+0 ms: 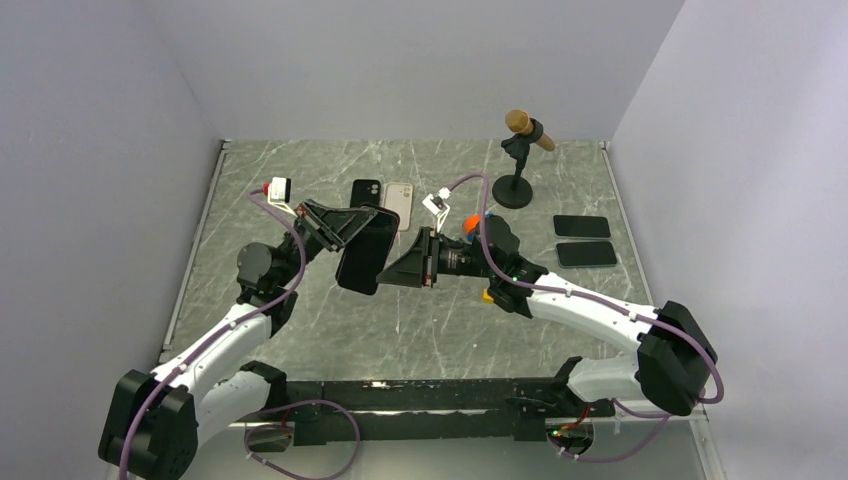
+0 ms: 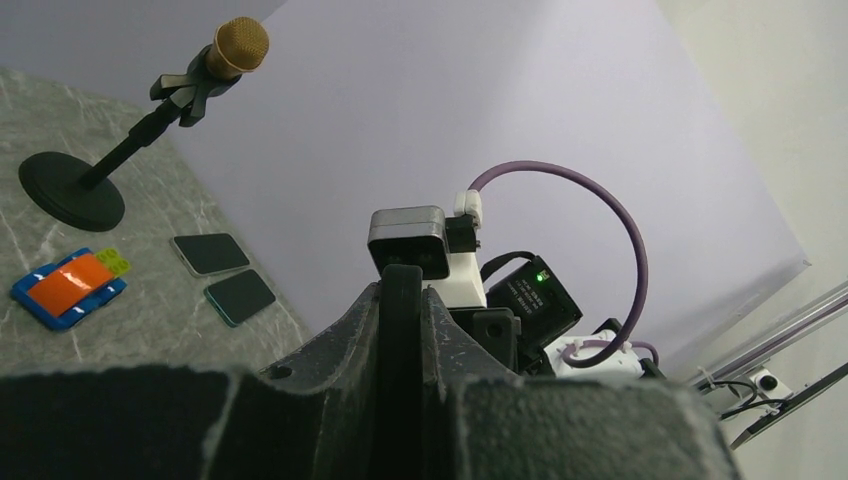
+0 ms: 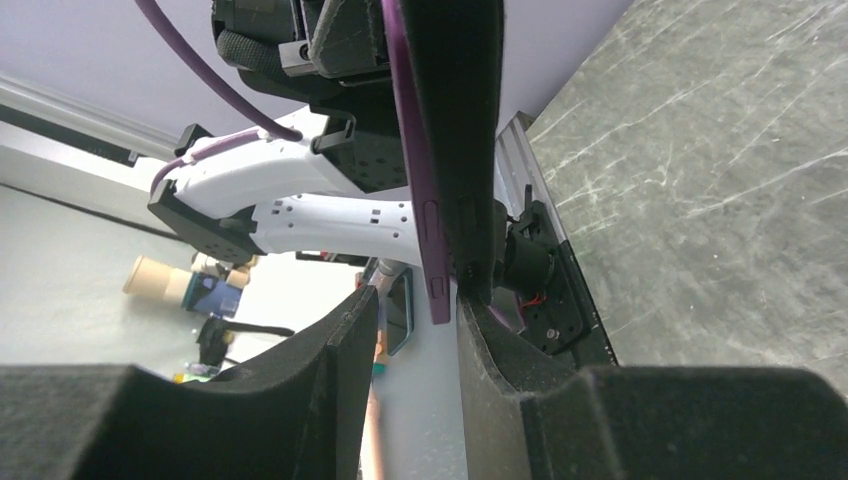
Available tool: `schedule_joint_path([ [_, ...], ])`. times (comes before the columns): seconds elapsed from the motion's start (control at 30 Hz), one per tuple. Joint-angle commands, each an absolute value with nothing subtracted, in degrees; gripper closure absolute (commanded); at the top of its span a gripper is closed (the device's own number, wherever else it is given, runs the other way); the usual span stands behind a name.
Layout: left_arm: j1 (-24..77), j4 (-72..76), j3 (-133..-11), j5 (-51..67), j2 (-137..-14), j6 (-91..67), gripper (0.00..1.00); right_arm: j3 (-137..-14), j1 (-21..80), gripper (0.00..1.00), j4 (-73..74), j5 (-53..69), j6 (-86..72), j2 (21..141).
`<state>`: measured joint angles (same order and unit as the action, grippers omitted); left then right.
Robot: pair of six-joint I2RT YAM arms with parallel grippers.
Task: Take the phone out of the phone case
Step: Remove the phone case from the phone.
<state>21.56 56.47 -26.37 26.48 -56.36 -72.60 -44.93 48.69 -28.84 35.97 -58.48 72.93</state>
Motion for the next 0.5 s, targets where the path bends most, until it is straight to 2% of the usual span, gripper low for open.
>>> schedule_joint_path([
  [0.0, 22.68, 59.12, -29.08, 25.47, -56.51, -72.34, 1.00, -46.30, 51.07, 0.62, -39.61, 34.88, -61.25, 72.17],
  [0.3, 23.32, 60.74, -28.27, 26.65, -56.39, -74.47, 1.00, -48.54, 50.80, 0.62, -39.49, 32.37, -60.93, 75.35],
  [0.4, 23.44, 61.74, -27.56, 28.78, -56.07, -76.13, 1.00, -48.13, 49.48, 0.66, -39.32, 30.06, -60.70, 76.17],
  [0.47, 23.45, 63.65, -26.65, 29.45, -55.95, -77.96, 1.00, -48.56, 48.71, 0.72, -37.52, 29.58, -59.69, 76.44],
])
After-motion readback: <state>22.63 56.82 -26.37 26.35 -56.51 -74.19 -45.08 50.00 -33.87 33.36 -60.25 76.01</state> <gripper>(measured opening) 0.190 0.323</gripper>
